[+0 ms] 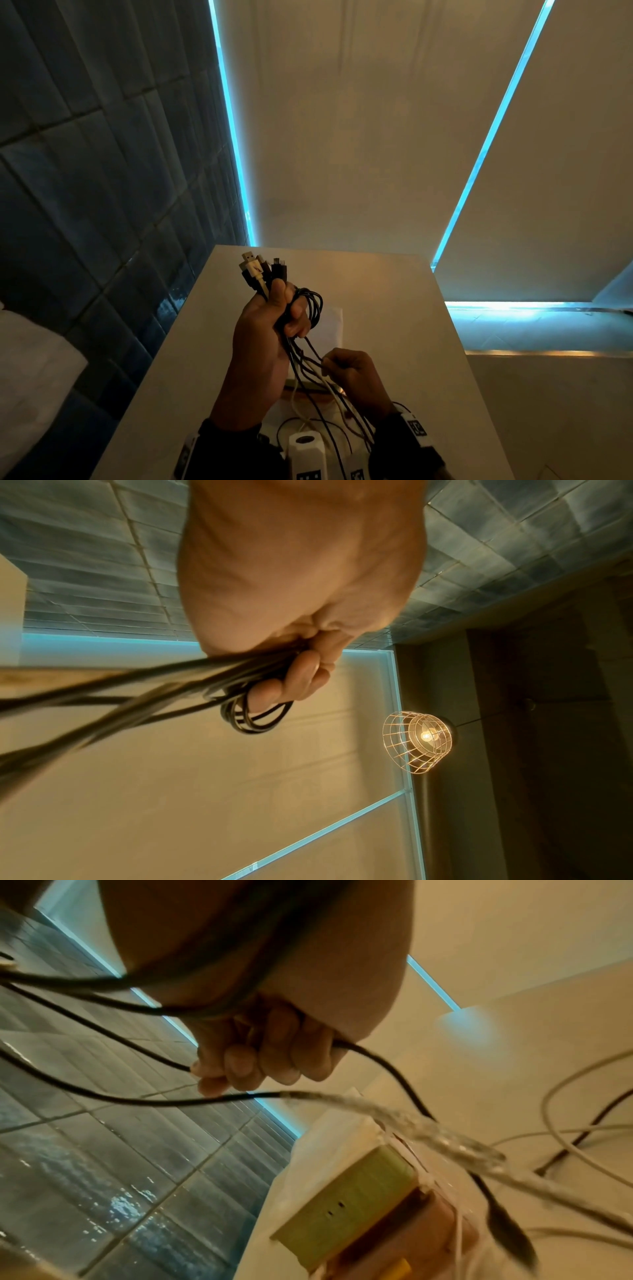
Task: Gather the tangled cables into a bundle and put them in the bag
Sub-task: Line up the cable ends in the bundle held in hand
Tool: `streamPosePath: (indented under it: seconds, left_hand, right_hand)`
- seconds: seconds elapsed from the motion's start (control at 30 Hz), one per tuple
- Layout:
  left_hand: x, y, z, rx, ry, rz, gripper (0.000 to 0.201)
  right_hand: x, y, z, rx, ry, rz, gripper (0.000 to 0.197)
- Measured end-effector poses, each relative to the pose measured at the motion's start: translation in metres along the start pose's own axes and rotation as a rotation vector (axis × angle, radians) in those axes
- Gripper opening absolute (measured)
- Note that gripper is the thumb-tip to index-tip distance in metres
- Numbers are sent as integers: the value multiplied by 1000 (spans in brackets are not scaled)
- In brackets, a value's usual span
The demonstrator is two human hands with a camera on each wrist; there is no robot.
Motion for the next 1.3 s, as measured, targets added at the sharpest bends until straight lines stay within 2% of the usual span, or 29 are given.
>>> streamPosePath:
  seconds: [0.13,0.23,0.33,0.43,0.53,0.63,0.73,0.87,0.97,1.03,1.2,1.3]
  left_hand:
    - [0,0,-1,1,4,-1,25]
    - [-1,-2,0,13,-11,13,24]
    - [-2,-5,5,44,-31,52,25]
    - [-5,-9,7,104,-64,133,29]
    - [-12,-13,5,179,-110,184,30]
    - [-17,-14,4,223,-145,187,28]
    - [-18,-11,3,186,-162,77,30]
    - [-9,-3,2,87,-82,-159,27]
    - [-3,-3,3,74,-2,-240,22]
    - [-1,-5,5,88,24,-240,24]
    - [-10,0,6,94,3,-113,30]
    - [-14,-1,7,121,-12,42,30]
  right_hand:
    - [19,-2,3,27,68,-67,38]
    - [28,-7,3,58,122,-120,33]
    - [13,-17,4,155,112,-154,24]
    - [-28,-26,3,256,8,-49,19]
    - [-80,-30,-4,284,-149,88,15]
    - [-126,-25,-15,183,-311,133,15]
    - [-144,-12,-25,27,-400,135,17]
    - [-126,-7,-30,-110,-326,159,18]
    - [-99,-13,-35,-153,-247,6,21]
    - [-79,-23,-41,-92,-213,-150,23]
    - [-53,-46,-61,25,-153,-278,29]
    - [-47,-71,-78,169,-130,-369,30]
Point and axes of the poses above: each hand's wrist, its own z-axis towards the middle knuckle, its own y-axis out of the palm, x = y × z, the point moved 4 cm from there along z, towards the middle knuckle, and after that the axes turned 11 degrees about -x, right-handed, at the moved point
